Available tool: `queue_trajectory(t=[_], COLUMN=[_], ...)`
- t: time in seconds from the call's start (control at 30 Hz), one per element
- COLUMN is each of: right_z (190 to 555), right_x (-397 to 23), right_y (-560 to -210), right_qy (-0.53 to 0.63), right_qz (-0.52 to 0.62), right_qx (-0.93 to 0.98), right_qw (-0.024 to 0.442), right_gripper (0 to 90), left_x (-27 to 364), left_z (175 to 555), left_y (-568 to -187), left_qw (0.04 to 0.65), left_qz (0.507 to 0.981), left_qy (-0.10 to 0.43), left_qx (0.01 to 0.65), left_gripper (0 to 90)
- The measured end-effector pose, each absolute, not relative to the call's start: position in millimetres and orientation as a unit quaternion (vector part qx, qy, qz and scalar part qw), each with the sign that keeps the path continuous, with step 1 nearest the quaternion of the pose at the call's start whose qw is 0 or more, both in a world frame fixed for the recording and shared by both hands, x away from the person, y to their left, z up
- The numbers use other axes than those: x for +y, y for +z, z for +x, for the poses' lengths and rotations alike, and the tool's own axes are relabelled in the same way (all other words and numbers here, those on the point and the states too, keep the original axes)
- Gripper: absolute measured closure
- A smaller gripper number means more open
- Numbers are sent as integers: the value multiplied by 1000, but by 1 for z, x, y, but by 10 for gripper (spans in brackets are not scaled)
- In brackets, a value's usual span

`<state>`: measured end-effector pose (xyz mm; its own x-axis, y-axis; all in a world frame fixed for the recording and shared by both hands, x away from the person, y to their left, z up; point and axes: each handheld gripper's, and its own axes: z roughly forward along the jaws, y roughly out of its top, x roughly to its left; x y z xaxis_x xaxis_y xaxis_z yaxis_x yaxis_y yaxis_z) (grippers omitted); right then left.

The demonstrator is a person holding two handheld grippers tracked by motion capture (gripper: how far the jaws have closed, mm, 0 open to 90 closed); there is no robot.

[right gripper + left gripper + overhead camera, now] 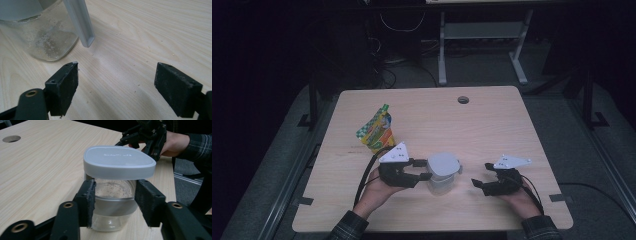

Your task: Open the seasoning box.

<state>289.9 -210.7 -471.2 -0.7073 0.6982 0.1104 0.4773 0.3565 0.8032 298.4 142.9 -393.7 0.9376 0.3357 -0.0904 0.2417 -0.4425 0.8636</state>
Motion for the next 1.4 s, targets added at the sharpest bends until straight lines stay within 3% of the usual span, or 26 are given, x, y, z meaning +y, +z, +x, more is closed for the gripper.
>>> queue_trajectory(t=[0.5,1.4], right_z=[290,290], right_x=[-211,-213], right_y=[-471,-472], right_qy=[437,433], right_qz=[363,366], right_qx=[813,814], right_qw=[126,126], right_gripper=[187,188], left_x=[137,123], left_z=[304,314], left_y=[-393,-371], left_qw=[504,516], left_qz=[848,844], left_qy=[29,20], left_qx=[159,144], left_gripper=[897,900])
